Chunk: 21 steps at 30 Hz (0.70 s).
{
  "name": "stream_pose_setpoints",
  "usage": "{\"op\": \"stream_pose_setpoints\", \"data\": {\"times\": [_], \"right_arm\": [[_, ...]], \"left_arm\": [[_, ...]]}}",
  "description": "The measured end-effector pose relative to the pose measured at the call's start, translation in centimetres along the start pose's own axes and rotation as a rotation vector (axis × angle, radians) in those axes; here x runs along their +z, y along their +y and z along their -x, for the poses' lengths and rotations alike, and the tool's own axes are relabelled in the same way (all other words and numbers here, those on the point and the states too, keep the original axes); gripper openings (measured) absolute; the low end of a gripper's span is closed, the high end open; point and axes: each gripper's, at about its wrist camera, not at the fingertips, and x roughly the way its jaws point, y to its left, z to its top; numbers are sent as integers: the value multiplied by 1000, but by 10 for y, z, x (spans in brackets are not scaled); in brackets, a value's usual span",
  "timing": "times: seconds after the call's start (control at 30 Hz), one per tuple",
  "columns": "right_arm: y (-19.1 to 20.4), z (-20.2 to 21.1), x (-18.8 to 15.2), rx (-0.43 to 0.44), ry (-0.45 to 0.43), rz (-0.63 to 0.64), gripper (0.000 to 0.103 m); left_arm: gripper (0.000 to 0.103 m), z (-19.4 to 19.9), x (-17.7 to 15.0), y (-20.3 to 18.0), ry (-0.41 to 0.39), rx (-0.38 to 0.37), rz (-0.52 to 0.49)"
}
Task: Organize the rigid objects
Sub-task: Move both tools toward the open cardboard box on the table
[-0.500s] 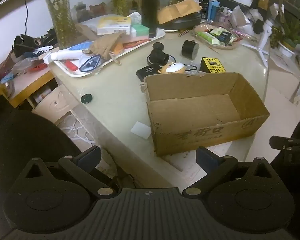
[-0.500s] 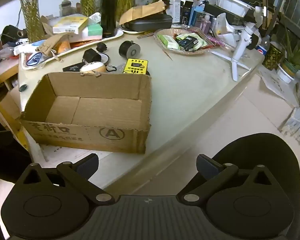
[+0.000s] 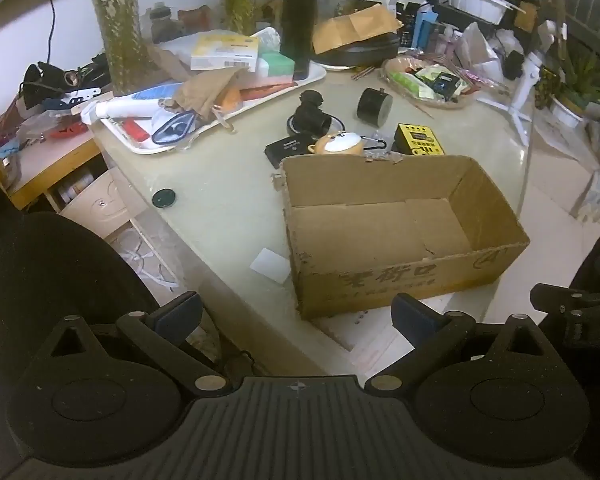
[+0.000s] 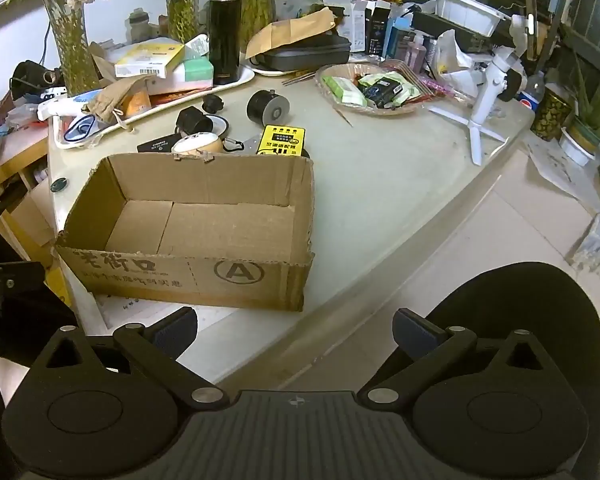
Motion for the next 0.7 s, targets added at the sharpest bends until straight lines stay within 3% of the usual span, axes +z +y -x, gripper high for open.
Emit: {"op": "stream_pose_setpoints", "data": {"times": [0.3,0.7], "right_arm": [[-7,3,-4,-2,-6,1,103],[-7,-1,-4,17,-7,-7,103]], "left_arm": [[103,-5,6,-11,-1,-55,-10],[103,-4,-1,-14,-14,-61,-56]]}}
